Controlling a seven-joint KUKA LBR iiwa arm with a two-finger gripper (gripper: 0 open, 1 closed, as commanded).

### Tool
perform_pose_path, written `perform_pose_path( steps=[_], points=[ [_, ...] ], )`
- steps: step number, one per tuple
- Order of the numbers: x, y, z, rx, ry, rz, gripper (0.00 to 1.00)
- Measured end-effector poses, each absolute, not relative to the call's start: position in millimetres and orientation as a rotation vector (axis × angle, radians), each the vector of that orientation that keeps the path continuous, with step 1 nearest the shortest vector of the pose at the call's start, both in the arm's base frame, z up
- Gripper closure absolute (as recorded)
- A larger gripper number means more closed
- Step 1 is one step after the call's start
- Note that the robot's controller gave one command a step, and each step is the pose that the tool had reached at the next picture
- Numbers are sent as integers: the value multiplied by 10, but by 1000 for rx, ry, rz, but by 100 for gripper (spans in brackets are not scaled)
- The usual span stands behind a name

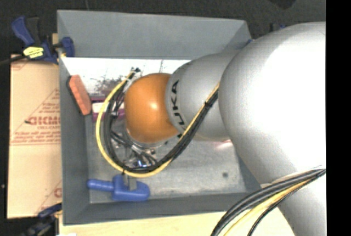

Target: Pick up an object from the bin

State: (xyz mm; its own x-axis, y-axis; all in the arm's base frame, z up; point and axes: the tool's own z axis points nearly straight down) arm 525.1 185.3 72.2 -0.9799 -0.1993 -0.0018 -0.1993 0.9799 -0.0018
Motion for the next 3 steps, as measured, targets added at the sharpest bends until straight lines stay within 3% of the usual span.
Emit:
perform_pose_path(
  steps=[1, 2, 3],
  points=[
    [5797, 711, 713, -303, 3112, -1, 0],
    [5454, 1235, 707, -354, 3113, 11, 0],
    [5727, 808, 721, -304, 3107, 0, 0]
  ],
)
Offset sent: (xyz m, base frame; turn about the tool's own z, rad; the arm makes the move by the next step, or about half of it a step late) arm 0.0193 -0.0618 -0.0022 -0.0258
